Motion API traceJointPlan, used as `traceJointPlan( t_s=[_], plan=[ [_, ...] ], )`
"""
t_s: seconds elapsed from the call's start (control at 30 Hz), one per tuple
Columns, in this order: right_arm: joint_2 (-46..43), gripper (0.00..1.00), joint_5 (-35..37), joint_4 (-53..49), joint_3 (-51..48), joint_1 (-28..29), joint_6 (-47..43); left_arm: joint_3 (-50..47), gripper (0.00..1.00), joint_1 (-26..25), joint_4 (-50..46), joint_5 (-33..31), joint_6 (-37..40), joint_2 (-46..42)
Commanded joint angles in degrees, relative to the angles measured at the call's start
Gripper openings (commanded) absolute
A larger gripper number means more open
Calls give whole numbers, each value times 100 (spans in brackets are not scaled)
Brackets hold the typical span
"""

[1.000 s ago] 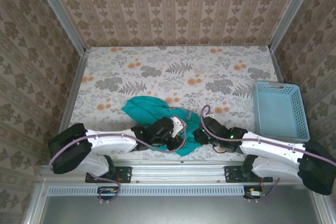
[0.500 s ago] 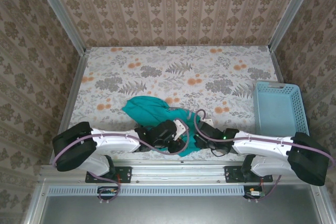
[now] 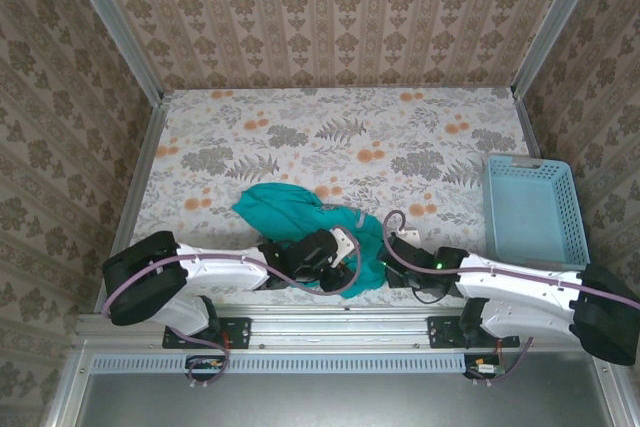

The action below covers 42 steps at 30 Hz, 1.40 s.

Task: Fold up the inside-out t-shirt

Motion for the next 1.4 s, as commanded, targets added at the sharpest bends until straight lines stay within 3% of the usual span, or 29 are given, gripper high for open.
traceJointPlan(
  t_s=[0.0, 0.07, 0.17, 0.43, 0.53, 1.0, 1.23, 1.37],
  plan=[
    [-216, 28, 161, -386, 32, 29, 111, 126, 39, -60, -76, -105, 78, 47],
    [-294, 39, 33, -156, 68, 29, 59, 118, 39, -60, -74, -101, 71, 47],
    [-229, 48, -46, 241, 110, 25, 44, 118, 39, -76, -64, -99, 74, 35],
    [776, 48, 72, 340, 470, -67, 11, 109, 39, -86, -56, -119, 78, 1],
    [936, 45, 94, 264, 514, -67, 63, 100, 39, -87, -53, -130, 85, 9],
    [60, 3, -72, -413, 14, -32, 348, 148, 39, -86, -126, -474, 30, 47],
    [-587, 0, 136, -793, 49, -41, 231, 161, 36, -79, -177, -565, 25, -112],
    [-1153, 0, 438, -1131, 112, -41, 35, 215, 44, -90, -412, -593, 157, -487]
  ],
)
